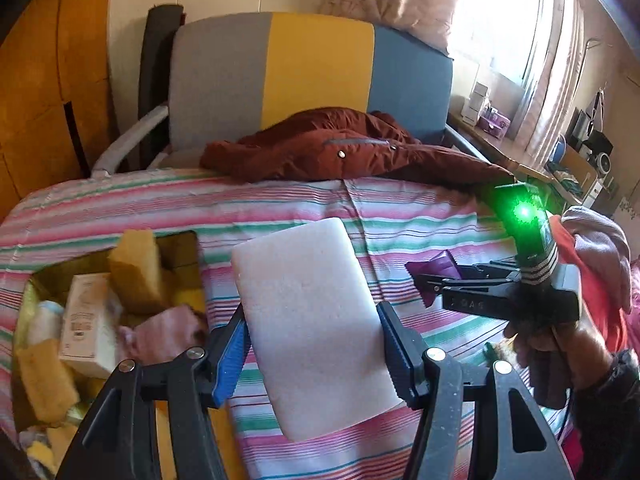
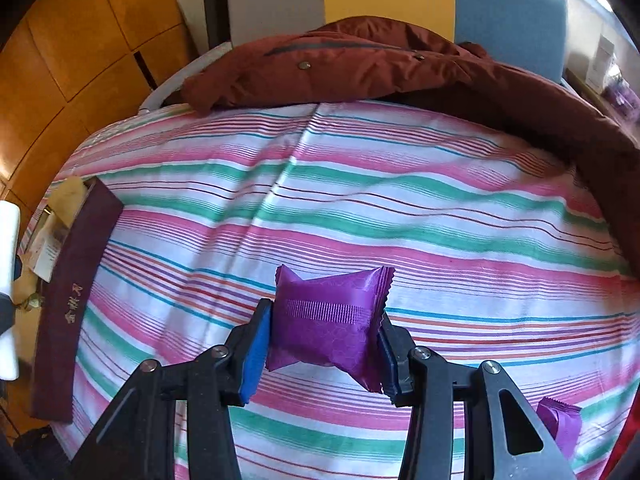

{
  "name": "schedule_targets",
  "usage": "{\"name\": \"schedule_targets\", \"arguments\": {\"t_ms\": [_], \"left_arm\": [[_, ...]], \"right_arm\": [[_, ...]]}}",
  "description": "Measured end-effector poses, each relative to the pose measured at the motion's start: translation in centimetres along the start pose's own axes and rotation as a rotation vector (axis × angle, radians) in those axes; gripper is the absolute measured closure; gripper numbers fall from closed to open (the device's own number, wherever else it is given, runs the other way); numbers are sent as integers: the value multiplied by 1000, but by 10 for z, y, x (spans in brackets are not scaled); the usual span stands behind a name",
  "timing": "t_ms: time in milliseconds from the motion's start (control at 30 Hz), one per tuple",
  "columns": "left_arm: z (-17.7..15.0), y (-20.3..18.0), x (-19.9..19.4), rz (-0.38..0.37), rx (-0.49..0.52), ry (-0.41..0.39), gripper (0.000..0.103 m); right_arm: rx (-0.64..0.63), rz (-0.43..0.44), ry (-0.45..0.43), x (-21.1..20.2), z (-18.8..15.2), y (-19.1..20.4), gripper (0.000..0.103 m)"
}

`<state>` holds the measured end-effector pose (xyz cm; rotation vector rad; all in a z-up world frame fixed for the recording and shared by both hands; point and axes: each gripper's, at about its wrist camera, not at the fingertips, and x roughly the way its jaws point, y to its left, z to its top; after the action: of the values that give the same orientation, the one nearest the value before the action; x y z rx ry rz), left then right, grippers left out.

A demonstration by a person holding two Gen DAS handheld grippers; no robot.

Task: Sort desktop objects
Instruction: 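Carry the white block and purple packet over the gold tray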

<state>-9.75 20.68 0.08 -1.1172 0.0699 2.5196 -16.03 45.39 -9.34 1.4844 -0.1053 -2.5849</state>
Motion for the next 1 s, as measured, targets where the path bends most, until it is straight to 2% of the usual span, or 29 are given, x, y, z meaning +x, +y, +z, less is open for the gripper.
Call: {"name": "schedule_targets", "arguments": {"t_ms": [200,500,1000], "left_arm": [[-7,24,-29,72,11,-48,42],[-23,75,-66,167,-39,-98,41],[-58,151,-95,234,-187,-108,41]], "right_arm": [[-40,58,-27,-12,4,33,56],[-129,157,-63,-36,2,110,56],[-243,271,-58,-53,-5,233,55]]}}
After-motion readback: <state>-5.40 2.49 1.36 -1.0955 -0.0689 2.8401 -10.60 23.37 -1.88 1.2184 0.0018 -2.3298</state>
